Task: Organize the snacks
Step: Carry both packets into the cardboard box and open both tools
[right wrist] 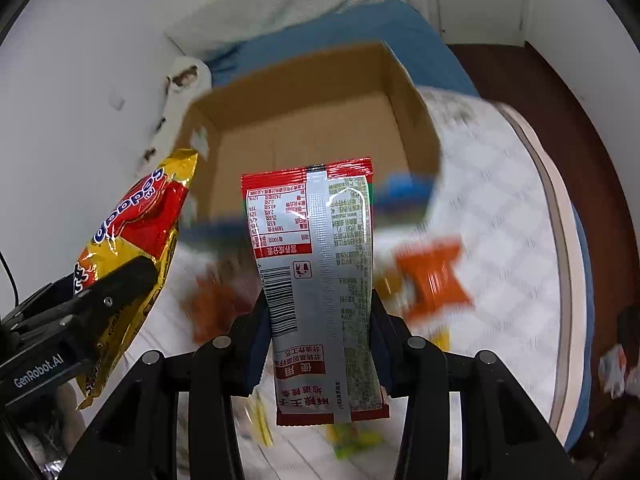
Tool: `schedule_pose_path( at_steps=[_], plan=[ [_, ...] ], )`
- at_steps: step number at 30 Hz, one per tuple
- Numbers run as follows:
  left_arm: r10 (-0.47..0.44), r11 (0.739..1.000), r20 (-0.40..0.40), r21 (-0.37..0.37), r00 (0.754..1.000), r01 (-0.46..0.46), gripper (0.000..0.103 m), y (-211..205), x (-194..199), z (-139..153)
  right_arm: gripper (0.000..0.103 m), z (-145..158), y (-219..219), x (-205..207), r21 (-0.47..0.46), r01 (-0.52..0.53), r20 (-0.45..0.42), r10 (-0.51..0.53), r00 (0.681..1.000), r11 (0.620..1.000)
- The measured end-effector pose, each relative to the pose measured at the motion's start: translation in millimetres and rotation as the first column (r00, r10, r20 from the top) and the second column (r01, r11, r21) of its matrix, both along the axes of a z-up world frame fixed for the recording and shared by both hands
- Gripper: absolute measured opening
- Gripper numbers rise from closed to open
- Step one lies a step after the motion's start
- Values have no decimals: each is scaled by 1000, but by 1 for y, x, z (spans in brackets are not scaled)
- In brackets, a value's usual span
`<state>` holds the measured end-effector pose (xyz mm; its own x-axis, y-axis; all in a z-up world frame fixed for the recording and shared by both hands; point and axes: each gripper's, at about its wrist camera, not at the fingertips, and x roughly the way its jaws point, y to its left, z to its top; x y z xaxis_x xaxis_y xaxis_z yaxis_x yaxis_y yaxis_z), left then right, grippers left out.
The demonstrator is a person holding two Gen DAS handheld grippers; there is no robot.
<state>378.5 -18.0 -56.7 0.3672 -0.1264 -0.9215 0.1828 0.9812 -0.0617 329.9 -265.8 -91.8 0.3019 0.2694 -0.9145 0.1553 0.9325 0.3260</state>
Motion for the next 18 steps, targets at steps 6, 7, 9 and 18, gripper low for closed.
schedule_pose_path(
  at_steps=[6, 7, 9, 18],
  plan=[
    [69, 997, -39, 46, 997, -67, 86, -7, 118, -26, 46, -26, 0, 124, 8, -34, -23, 34, 999, 999],
    [72, 996, -66, 50, 995, -69, 86, -8, 135, -38, 46, -37, 1, 140, 6, -40, -39, 40, 998, 999],
    [83, 996, -125, 39, 989, -79, 86, -9, 163, -62, 46, -57, 2, 171, 10, -50, -72, 50, 996, 999],
    [101, 995, -295, 28, 950, -98, 86, -22, 219, -143, 46, -151, 5, 245, -21, -112, -169, 106, 980, 994]
  ],
)
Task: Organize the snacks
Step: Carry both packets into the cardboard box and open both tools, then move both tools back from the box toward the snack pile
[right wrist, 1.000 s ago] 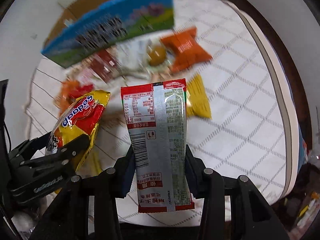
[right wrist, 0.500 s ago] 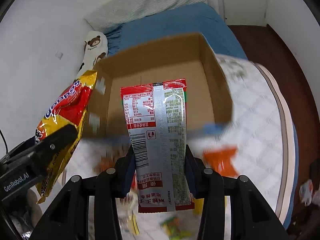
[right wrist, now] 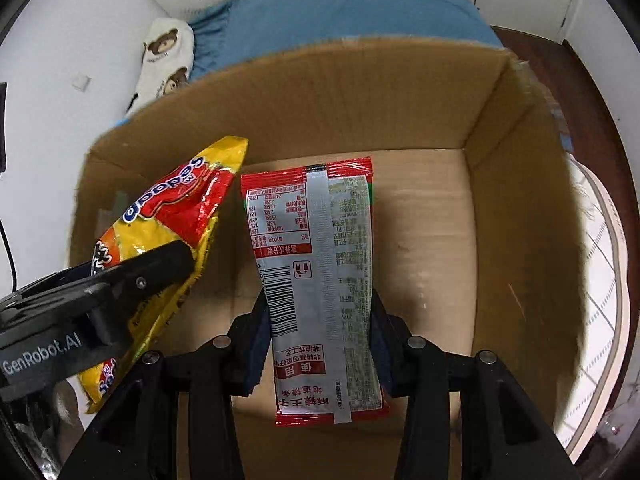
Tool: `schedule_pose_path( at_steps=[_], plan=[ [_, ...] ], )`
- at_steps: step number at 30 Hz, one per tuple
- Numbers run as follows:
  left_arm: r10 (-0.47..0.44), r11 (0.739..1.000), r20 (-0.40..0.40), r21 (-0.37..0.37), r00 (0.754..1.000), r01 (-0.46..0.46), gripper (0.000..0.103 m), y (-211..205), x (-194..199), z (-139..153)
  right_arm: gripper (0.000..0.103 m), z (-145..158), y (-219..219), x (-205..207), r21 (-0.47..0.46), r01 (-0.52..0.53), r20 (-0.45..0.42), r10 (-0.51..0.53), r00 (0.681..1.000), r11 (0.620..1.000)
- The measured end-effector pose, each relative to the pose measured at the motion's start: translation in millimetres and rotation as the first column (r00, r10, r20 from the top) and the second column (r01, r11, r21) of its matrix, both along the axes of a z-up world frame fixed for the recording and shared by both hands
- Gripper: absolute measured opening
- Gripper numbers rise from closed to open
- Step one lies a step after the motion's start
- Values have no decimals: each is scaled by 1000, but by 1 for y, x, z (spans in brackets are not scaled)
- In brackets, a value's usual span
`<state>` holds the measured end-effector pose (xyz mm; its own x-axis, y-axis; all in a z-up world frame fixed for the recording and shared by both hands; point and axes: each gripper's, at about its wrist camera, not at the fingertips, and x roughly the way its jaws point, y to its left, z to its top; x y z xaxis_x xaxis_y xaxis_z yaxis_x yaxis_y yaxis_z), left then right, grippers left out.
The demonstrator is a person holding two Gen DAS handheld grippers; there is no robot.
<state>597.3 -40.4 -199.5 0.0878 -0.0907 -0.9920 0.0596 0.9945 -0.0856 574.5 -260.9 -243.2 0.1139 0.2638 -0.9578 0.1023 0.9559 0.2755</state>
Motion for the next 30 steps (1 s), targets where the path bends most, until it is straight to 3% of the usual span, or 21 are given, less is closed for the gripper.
schedule_pose_path(
  at_steps=[3, 5, 9, 16, 24, 30],
  plan=[
    [15, 1000, -37, -2, 999, -15, 86, -1, 8, -17, 50, -23, 0, 16, 9, -29, -30, 30, 999, 1000],
    [21, 1000, -45, -5, 999, -21, 86, -3, 8, -20, 68, -38, 1, 24, 13, -55, -71, 56, 996, 998],
    [-1, 1000, -55, -8, 998, 1, 92, -4, 6, -25, 91, -48, -4, 32, -20, -78, -78, 76, 994, 997],
    [-3, 1000, -4, 2, 1000, 3, 92, -2, -8, -9, 92, -33, -7, 19, -32, -67, -62, 65, 996, 997],
    [-16, 999, 151, 44, 988, 10, 92, 10, -44, 36, 92, -2, -3, -12, -74, -33, -5, 33, 999, 997],
    [-19, 999, 239, 44, 971, 8, 92, 22, -79, 71, 92, 45, 10, -40, -110, -12, 81, 21, 996, 994]
  ],
)
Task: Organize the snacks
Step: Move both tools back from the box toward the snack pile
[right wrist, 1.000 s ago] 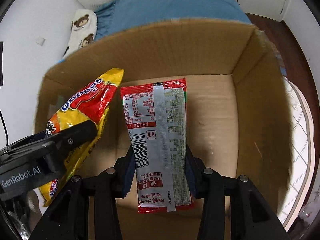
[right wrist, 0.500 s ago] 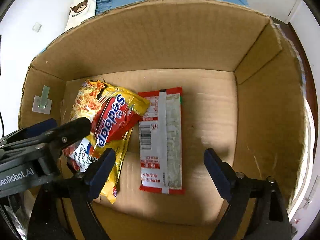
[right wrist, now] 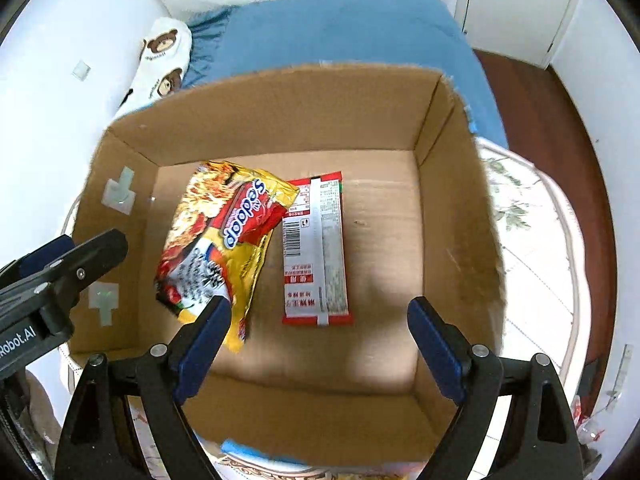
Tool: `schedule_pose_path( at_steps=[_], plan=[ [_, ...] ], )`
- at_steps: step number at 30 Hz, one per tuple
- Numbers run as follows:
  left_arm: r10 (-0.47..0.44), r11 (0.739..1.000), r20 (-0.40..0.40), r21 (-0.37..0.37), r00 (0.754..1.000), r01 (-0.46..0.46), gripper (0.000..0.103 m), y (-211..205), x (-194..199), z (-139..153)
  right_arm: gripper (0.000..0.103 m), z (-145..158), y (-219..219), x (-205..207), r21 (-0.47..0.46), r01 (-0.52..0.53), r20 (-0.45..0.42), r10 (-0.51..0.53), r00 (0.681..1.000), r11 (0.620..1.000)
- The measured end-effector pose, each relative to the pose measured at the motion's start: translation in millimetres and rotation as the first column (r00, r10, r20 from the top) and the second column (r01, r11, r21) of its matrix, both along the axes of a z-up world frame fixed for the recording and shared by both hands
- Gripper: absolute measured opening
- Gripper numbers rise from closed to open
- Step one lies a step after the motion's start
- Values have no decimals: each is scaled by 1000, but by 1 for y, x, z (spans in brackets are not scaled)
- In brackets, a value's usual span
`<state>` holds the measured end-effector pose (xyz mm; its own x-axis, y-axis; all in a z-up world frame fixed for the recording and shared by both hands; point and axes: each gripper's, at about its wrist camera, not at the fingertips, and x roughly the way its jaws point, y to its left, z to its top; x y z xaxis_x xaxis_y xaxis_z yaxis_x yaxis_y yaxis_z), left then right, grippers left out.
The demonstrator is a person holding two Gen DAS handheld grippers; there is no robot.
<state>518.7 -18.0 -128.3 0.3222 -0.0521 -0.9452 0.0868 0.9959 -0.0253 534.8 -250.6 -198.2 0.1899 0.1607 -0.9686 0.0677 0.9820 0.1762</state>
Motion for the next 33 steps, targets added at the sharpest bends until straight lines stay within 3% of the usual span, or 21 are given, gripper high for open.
schedule_pose_path(
  at_steps=[12, 20, 25, 29, 33],
  plan=[
    [-16, 1000, 119, -20, 993, 18, 92, 6, -58, 53, 92, 83, -3, -69, -13, 11, 150, -9, 989, 1000],
    [-3, 999, 146, -34, 989, 8, 92, 21, -96, 69, 92, 104, 0, -111, 28, 37, 180, -42, 983, 999],
    [-18, 1000, 76, -15, 997, 19, 92, 33, -128, 42, 92, 89, -3, -145, 61, 63, 131, -70, 989, 996],
    [-12, 1000, -59, 1, 998, 13, 92, 53, -159, -9, 92, 55, -9, -175, 80, 101, 44, -105, 993, 992],
    [-65, 994, -207, 68, 976, 80, 92, 63, -198, -75, 92, 14, -15, -207, 76, 130, -53, -126, 991, 989]
  ],
)
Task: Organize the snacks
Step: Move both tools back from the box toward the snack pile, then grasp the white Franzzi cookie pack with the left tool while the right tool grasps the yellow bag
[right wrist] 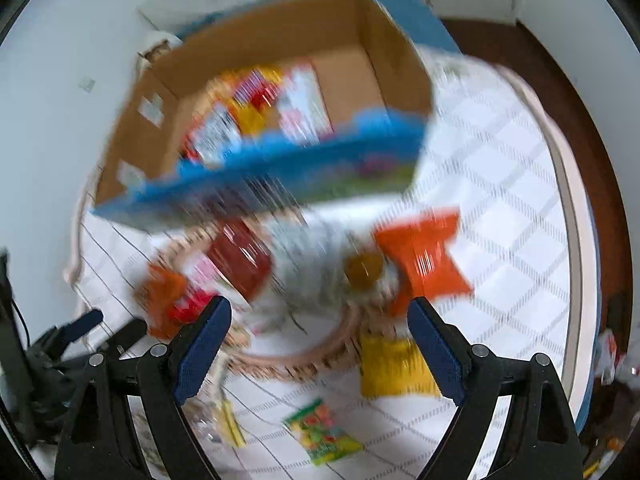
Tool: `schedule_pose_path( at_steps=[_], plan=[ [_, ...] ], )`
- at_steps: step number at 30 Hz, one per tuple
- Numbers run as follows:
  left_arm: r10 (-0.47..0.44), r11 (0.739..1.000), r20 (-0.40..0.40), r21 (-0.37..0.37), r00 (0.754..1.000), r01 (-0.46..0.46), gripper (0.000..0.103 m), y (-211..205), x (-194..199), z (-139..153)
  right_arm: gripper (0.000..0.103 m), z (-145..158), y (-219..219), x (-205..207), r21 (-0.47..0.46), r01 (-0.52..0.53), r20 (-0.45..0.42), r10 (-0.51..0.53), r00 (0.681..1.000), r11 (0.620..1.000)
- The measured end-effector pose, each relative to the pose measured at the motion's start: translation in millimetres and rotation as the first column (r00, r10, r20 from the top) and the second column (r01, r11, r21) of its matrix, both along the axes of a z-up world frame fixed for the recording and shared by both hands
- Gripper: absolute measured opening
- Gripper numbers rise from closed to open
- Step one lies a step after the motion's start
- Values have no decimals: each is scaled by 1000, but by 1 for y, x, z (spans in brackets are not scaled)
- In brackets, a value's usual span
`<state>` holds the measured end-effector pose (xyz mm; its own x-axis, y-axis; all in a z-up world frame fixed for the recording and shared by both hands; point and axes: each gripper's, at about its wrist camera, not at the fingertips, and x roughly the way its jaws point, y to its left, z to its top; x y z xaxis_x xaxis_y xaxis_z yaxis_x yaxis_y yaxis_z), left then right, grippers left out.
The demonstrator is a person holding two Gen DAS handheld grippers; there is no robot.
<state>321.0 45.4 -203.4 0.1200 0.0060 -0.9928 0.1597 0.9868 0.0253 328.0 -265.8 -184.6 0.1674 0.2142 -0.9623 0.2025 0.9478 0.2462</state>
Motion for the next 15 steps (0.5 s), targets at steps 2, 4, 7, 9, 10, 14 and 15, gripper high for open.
schedule_pose_path(
  at_steps=[2, 4, 7, 9, 10, 14, 15],
  plan=[
    [-51, 997, -58, 48, 997, 54, 92, 0, -16, -31, 92, -20, -4, -14, -9, 9, -47, -10, 999, 1000],
    [-103, 987, -101, 111, 990, 114, 92, -3, -26, -59, 92, -37, -10, -26, -16, 23, -89, -25, 996, 1000],
    [-141, 974, -149, 159, 979, 164, 92, -8, -31, -90, 92, -62, -18, -38, -30, 48, -147, -52, 988, 998],
    [-161, 968, -155, 166, 975, 187, 90, -13, -31, -102, 92, -79, -20, -44, -44, 51, -183, -58, 981, 998],
    [-168, 968, -155, 159, 973, 192, 82, -15, -31, -104, 92, -86, -19, -46, -48, 39, -195, -48, 980, 998],
    [-166, 973, -151, 136, 974, 187, 52, -28, -36, -101, 92, -96, -16, -55, -85, 10, -204, -27, 978, 996],
    [-151, 977, -147, 126, 978, 170, 51, -31, -37, -99, 92, -96, -23, -59, -57, 54, -211, -65, 975, 997]
  ],
)
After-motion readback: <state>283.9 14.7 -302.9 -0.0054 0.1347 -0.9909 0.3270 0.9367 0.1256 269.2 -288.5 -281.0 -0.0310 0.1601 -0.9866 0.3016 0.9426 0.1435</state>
